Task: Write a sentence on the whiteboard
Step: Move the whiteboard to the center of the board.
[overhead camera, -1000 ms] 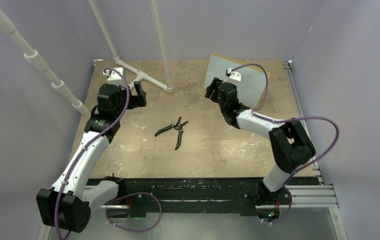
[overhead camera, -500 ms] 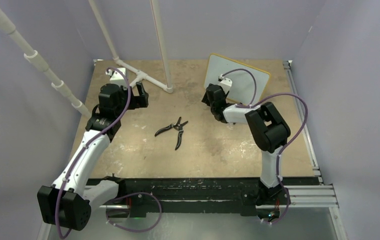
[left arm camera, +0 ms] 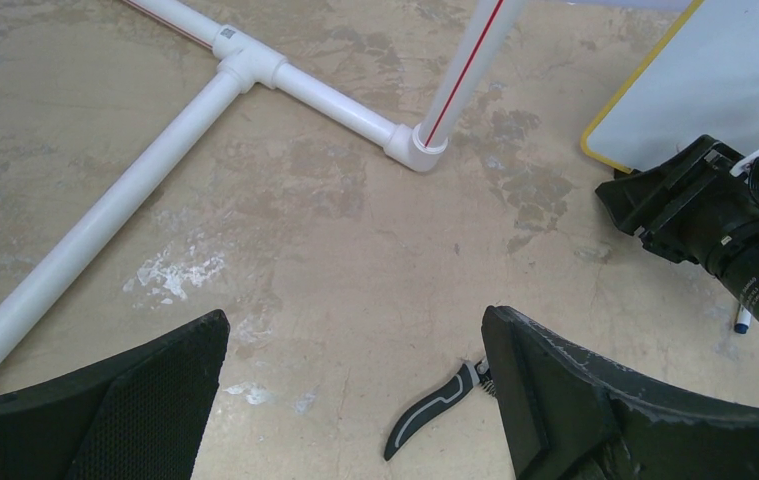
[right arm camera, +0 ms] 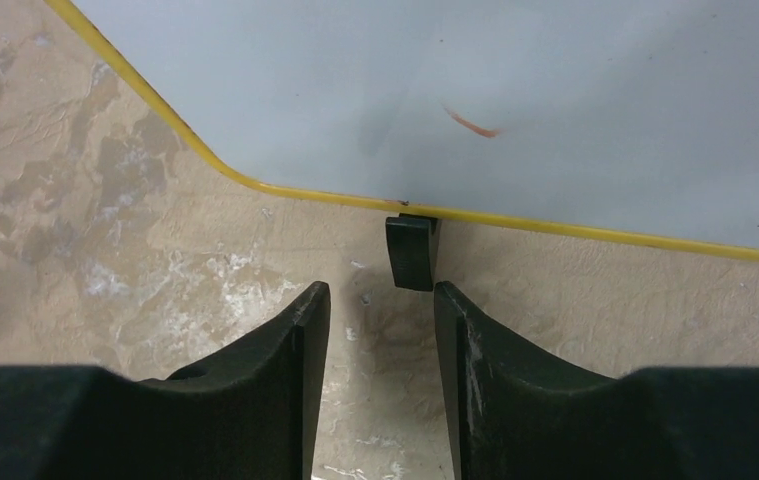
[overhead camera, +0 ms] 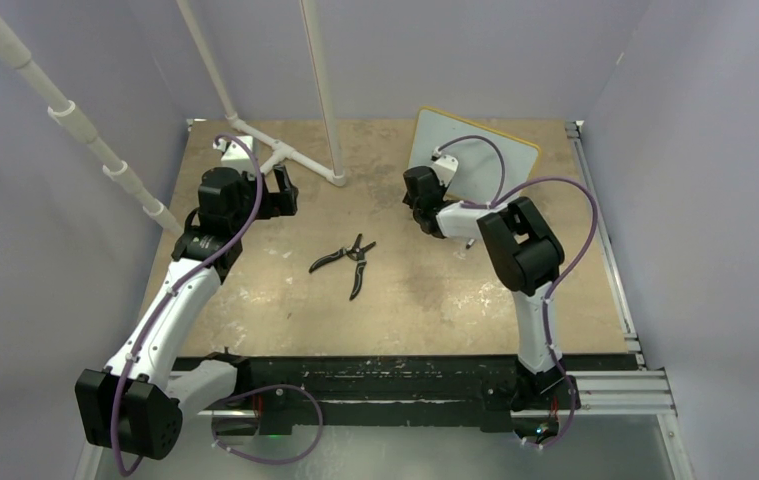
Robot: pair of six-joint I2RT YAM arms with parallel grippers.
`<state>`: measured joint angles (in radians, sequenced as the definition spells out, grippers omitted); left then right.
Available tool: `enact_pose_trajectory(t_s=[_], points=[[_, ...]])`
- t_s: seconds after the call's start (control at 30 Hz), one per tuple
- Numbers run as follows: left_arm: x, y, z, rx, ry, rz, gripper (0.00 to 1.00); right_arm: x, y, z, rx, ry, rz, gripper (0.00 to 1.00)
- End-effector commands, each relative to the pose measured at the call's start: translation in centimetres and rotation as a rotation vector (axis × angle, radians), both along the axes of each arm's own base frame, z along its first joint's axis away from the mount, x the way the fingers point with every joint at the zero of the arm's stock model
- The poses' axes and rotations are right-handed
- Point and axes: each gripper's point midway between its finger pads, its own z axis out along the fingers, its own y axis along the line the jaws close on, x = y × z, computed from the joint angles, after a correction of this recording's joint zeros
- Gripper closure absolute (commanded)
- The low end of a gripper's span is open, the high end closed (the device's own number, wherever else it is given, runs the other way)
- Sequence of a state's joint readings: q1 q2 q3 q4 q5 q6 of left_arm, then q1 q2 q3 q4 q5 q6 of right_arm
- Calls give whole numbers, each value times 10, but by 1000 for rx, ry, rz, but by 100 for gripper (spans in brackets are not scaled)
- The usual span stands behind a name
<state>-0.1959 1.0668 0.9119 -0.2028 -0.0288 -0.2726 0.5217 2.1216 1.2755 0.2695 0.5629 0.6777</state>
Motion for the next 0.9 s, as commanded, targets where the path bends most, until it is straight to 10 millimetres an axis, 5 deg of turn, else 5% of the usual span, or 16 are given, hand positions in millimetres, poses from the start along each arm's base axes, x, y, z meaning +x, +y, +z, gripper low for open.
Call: enact_pose_trajectory(t_s=[0.0,0.6,0.87], points=[[5,0,13,-5,-44,-8,3,6,-6,9,12,-12,-59,55],[6,1,11,-3,-38,-1,3,13,-18,-11,31,64,-79,63],[7,2,8,0,-31,4,2,12,-23,-10,5,62,-67,91]])
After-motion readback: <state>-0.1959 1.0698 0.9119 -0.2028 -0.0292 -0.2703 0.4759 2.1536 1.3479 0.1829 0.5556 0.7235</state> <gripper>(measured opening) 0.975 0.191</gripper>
